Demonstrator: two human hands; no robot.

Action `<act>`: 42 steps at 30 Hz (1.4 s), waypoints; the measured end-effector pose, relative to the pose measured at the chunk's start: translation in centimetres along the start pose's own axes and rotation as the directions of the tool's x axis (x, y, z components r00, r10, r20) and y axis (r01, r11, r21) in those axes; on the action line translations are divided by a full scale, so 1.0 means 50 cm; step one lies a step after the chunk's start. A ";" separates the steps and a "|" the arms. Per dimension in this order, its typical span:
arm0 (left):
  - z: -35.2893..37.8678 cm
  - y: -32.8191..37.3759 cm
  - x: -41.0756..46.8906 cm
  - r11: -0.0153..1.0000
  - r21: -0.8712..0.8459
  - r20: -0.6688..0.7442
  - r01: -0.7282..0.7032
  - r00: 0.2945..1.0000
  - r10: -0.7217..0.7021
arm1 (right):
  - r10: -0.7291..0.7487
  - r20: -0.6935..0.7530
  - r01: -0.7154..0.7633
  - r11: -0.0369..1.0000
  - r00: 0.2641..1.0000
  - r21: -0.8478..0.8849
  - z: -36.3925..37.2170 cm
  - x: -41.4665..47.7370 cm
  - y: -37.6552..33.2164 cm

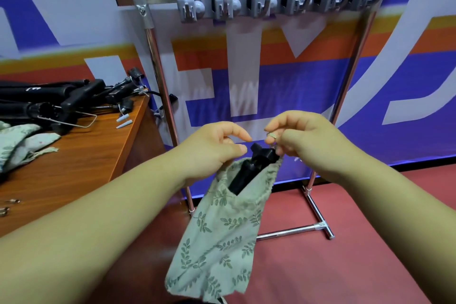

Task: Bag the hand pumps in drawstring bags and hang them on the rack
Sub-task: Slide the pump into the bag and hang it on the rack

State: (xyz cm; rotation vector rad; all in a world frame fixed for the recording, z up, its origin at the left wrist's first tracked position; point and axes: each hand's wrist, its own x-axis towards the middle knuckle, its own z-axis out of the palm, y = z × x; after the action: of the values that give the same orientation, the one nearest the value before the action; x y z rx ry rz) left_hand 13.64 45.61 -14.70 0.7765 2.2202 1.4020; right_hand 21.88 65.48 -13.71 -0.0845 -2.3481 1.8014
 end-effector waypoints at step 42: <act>-0.016 -0.044 0.025 0.993 0.040 -0.028 0.111 0.994 -0.110 | 0.377 -0.084 -0.364 0.921 0.922 0.139 -0.035 0.012 0.045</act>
State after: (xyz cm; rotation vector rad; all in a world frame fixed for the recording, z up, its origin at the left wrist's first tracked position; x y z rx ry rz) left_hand 11.67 45.11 -16.44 0.6419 2.2816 1.3248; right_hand 21.46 67.80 -15.37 -0.6371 -2.2540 2.0376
